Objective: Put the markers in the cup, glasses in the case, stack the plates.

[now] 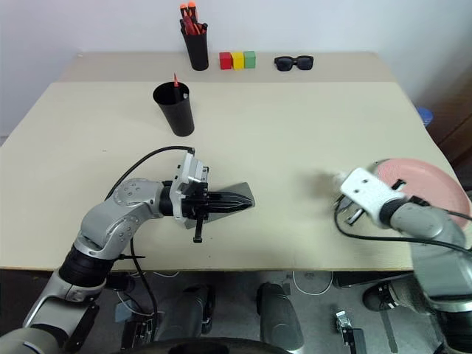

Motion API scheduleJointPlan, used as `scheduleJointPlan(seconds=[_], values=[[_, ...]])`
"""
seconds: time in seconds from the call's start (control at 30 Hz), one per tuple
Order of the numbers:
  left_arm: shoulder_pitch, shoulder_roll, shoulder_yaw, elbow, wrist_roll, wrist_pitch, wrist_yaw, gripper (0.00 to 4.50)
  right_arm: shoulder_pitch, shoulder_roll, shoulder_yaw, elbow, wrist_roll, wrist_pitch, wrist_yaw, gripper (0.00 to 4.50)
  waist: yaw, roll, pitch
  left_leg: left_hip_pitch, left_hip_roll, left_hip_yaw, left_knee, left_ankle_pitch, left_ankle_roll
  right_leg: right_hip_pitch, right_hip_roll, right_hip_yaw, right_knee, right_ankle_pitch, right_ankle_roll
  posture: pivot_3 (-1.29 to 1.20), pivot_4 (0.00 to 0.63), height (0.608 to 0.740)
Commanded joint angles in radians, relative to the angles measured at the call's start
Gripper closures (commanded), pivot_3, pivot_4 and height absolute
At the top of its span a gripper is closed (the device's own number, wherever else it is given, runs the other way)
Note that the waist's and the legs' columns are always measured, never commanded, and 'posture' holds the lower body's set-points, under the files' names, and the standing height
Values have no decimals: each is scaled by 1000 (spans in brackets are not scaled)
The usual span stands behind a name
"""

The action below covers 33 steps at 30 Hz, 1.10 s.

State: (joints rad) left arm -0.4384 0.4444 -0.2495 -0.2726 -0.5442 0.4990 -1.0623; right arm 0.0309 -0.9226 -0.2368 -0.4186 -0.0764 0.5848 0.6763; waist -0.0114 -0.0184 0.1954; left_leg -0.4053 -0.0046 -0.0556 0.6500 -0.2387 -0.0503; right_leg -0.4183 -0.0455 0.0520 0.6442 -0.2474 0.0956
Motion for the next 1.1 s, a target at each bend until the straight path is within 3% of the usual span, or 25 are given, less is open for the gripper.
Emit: scheduleJointPlan(seconds=[0.03,0.2,0.3,0.47,0.67,0.9,1.1], values=[[-10,-4,14,-2,-9,-14,-14,4500,22,-42,-139,38,-33,1,-28,4463,0,0,0,0,0,0,0,0,0,0,0,0,0,0,0,0,150,740],[-26,-25,1,34,6,-35,-24,4500,84,-72,-160,151,-89,-19,-59,4463,-1,0,0,0,0,0,0,0,0,0,0,0,0,0,0,0,150,740],[-35,-32,8,40,12,-41,-23,4500,77,-67,-163,178,-85,-20,-63,3376,-6,0,0,0,0,1,0,0,0,0,0,0,0,0,0,0,150,740],[-18,-19,29,26,14,-47,-13,4500,47,-74,-159,179,-72,-88,-57,950,-7,1,0,1,0,1,0,0,0,0,1,0,1,0,0,0,150,740],[1,11,99,40,36,-75,50,4500,-55,-47,-152,145,50,-146,18,950,-7,1,0,1,0,1,0,0,0,0,1,0,1,0,0,0,150,740],[112,153,339,103,110,-129,188,4500,-257,106,-65,117,309,-96,102,950,-14,0,0,2,1,0,-2,0,0,0,1,0,1,0,1,0,150,740],[262,246,500,105,142,-165,254,4500,-359,187,49,220,352,-131,142,950,-2,0,0,1,2,0,-2,0,0,0,-1,0,0,0,0,0,150,740]])
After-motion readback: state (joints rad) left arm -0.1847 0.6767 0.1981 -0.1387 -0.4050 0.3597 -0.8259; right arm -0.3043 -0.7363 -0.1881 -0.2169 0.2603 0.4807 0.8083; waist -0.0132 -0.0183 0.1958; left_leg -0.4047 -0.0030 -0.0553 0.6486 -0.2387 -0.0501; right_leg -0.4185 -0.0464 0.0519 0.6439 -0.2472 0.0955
